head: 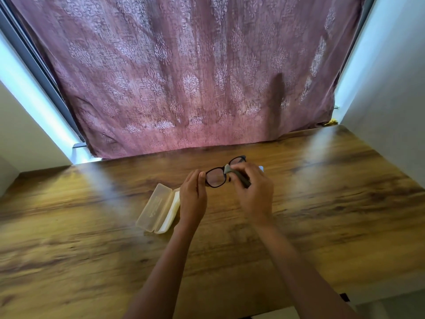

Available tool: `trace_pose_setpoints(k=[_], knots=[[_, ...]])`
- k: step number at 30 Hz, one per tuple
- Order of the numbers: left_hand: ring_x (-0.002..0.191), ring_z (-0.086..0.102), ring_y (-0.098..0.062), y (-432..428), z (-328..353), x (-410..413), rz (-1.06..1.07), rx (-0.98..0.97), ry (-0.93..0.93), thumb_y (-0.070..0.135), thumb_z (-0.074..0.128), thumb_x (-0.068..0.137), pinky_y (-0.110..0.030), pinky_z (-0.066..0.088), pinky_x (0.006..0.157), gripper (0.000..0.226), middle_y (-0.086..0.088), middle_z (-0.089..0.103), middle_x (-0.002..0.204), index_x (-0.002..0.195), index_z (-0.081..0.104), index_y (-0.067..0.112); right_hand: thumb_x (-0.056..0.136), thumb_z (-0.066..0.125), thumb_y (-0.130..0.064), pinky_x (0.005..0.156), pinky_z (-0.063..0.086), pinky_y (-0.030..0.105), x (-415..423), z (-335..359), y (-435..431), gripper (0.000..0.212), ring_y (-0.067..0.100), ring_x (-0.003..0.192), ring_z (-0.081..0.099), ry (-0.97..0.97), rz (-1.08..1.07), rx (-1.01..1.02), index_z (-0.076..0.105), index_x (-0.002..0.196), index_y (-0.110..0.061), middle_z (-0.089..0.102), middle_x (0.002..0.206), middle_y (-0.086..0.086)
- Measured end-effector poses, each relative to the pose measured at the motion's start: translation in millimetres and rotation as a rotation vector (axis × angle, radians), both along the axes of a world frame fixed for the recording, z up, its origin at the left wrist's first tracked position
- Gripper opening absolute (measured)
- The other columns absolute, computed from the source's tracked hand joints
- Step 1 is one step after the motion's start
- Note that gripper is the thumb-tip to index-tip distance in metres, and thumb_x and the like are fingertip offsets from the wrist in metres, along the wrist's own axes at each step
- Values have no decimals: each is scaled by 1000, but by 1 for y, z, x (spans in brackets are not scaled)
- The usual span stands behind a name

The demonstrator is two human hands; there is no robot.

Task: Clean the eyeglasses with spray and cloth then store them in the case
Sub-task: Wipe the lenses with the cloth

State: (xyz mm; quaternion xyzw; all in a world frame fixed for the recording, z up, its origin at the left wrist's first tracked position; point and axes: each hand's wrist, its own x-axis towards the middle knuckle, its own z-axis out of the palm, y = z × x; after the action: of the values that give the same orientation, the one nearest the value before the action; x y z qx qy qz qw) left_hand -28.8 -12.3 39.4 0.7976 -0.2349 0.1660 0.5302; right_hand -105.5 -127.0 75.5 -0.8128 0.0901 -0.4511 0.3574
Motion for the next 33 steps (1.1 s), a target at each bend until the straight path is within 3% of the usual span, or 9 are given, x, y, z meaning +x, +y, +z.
trace_pose_setpoints(k=[6, 10, 18, 22, 25, 27, 31, 33], knots=[[58, 44, -4, 0, 2, -3, -34, -57, 34, 20, 34, 97, -13, 31, 53, 31, 8, 45, 61, 68, 45, 16, 79, 69, -6, 76, 46, 15, 10, -10, 22, 12, 8, 82, 57, 114, 43, -215, 69, 91, -4, 64, 89, 4], [56, 40, -5, 3, 2, -2, -48, -99, 95, 24, 34, 96, -17, 29, 52, 31, 8, 42, 61, 68, 44, 15, 80, 68, -6, 77, 44, 13, 3, -13, 31, 15, 10, 82, 59, 140, 109, -304, 69, 95, -4, 63, 88, 4], [59, 39, -7, 6, 9, -2, -145, -129, 114, 21, 34, 96, -16, 31, 55, 37, -4, 43, 64, 69, 48, -1, 78, 69, -3, 71, 44, 13, 3, 0, 23, 15, 11, 77, 60, 135, -22, -186, 66, 93, -8, 64, 89, 4], [59, 39, -2, 5, 12, 0, -222, -189, 198, 17, 36, 97, -14, 33, 55, 30, 3, 42, 64, 70, 47, 10, 80, 67, -6, 73, 47, 15, 5, 2, 37, 14, 9, 78, 59, 130, 46, -237, 67, 94, -6, 62, 87, 4], [60, 36, -2, 4, 14, 1, -247, -268, 268, 14, 35, 98, -15, 33, 56, 30, 2, 40, 64, 70, 45, 10, 79, 68, -7, 70, 49, 14, 1, -1, 39, 14, 8, 74, 58, 163, 92, -290, 68, 93, -4, 61, 84, 3], [59, 35, -1, 5, 14, 2, -257, -276, 270, 11, 35, 98, -13, 32, 56, 30, 3, 38, 64, 70, 44, 10, 77, 70, -5, 67, 51, 17, 1, -1, 31, 12, 10, 72, 59, 167, 55, -270, 69, 89, -3, 62, 82, 4], [60, 38, 0, 4, 11, 4, -265, -217, 242, 19, 37, 95, -13, 33, 58, 28, 5, 40, 65, 68, 45, 16, 76, 72, -3, 70, 41, 8, 9, 6, 18, 8, 9, 69, 59, 109, -72, -195, 70, 83, -2, 63, 80, 5], [63, 41, -2, 4, 10, 6, -266, -192, 226, 25, 37, 94, -20, 36, 61, 29, 8, 44, 66, 69, 50, 15, 77, 71, -3, 68, 42, 10, 12, 7, 22, 8, 10, 70, 59, 93, -65, -207, 70, 85, -1, 63, 79, 5]])
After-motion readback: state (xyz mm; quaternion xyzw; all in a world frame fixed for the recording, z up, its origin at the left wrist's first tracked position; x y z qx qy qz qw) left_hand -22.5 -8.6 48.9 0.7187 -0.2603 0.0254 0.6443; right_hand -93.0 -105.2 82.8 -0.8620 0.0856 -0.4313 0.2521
